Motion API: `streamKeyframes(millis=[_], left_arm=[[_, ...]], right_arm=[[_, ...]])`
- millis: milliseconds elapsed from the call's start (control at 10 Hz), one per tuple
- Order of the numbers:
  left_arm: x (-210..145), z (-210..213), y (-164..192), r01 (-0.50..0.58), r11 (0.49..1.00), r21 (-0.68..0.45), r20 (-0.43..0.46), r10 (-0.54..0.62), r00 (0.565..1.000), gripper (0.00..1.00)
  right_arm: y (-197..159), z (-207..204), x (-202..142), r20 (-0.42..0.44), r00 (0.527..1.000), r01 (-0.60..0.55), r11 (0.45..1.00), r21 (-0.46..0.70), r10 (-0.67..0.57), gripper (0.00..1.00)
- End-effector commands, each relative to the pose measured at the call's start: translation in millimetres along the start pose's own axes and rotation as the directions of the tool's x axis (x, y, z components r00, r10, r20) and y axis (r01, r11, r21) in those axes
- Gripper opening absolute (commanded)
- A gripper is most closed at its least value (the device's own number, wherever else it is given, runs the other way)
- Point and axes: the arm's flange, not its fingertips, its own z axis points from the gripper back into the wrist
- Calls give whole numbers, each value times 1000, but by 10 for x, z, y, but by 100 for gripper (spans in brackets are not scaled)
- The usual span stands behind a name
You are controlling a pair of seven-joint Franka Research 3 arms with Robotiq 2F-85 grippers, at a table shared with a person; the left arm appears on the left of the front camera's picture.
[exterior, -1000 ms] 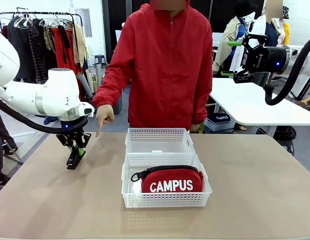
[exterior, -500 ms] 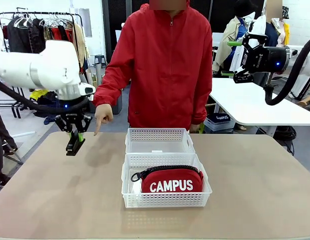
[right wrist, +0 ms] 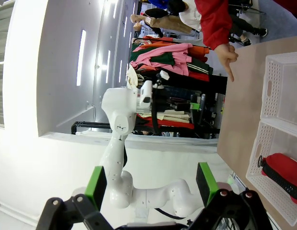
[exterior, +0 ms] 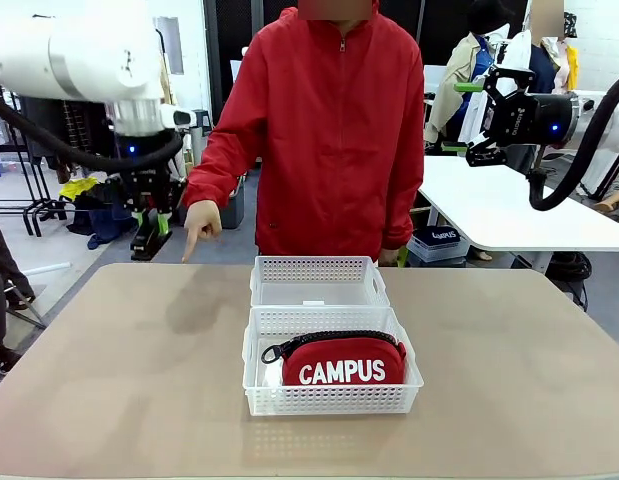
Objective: Distribute items into two baskets.
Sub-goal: Pick up the Stapler that the person points to, then place the picked Stapler into the Organizing basket as instructed by the person.
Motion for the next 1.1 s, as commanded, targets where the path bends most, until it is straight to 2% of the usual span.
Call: streamKeyframes(millis=[0,400,600,700,800,1000], left_arm=[[54,252,-30,-32,999,22,18,31,999,0],[36,753,-82,-57,997,48,54,54,997,0],[-17,893,-97,-45,997,62,93,39,995,0],[-14,863,-60,-41,996,75,141,30,990,0],[1,834,-69,-31,999,33,79,28,996,0],[1,834,-69,-31,999,33,79,28,996,0]], right_arm=[[30,-9,-5,4,1000,-6,1000,-2,6,100],[30,-9,-5,4,1000,-6,1000,-2,6,100],[30,-9,-5,4,1000,-6,1000,-2,6,100],[30,-9,-5,4,1000,-6,1000,-2,6,100],[30,-9,-5,4,1000,-6,1000,-2,6,100],[30,-9,-5,4,1000,-6,1000,-2,6,100]])
